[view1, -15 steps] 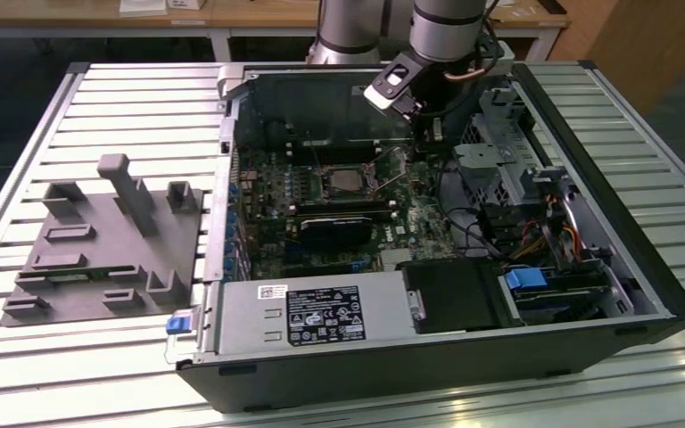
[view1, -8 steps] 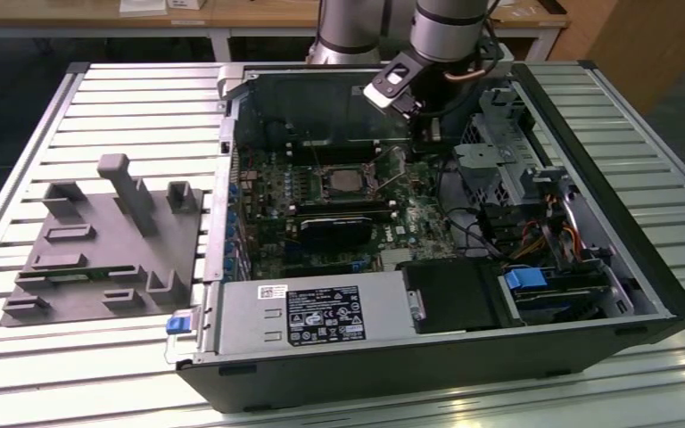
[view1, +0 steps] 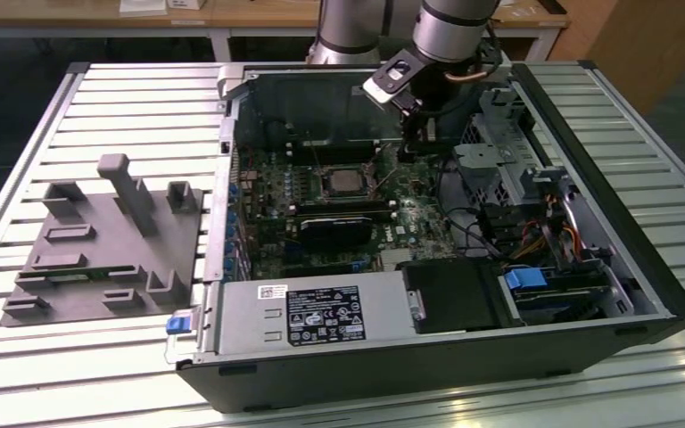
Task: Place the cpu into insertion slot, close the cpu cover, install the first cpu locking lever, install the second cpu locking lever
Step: 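Close the cpu cover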
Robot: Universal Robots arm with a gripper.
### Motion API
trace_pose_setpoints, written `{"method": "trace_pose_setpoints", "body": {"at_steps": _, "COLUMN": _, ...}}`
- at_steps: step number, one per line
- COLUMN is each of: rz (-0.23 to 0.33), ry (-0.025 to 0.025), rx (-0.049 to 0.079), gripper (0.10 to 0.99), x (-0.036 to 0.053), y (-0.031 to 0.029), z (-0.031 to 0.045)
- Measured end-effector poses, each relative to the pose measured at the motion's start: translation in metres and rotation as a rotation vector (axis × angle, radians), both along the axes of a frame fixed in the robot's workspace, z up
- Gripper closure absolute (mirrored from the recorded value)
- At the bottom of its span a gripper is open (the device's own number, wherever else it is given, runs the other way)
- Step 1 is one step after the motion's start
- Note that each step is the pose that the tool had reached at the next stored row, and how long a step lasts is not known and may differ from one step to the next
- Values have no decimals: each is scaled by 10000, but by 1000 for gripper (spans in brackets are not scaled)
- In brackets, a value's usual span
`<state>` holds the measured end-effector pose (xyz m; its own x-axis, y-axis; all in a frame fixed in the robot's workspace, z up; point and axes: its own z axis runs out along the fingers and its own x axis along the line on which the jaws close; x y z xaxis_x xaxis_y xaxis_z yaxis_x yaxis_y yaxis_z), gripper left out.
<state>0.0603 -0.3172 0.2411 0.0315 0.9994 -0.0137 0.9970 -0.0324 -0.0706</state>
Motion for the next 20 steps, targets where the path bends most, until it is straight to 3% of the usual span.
{"method": "trace_pose_setpoints", "body": {"at_steps": 2, "rz": 0, "ry": 29, "rx": 1, "gripper": 984, "x": 0, "y": 0, "z": 0}}
{"method": "trace_pose_setpoints", "body": {"at_steps": 6, "rz": 1, "ry": -8, "rx": 2, "gripper": 984, "x": -62, "y": 0, "z": -1}}
{"method": "trace_pose_setpoints", "body": {"at_steps": 20, "rz": 0, "ry": -416, "rx": 1, "gripper": 984, "x": -414, "y": 0, "z": 0}}
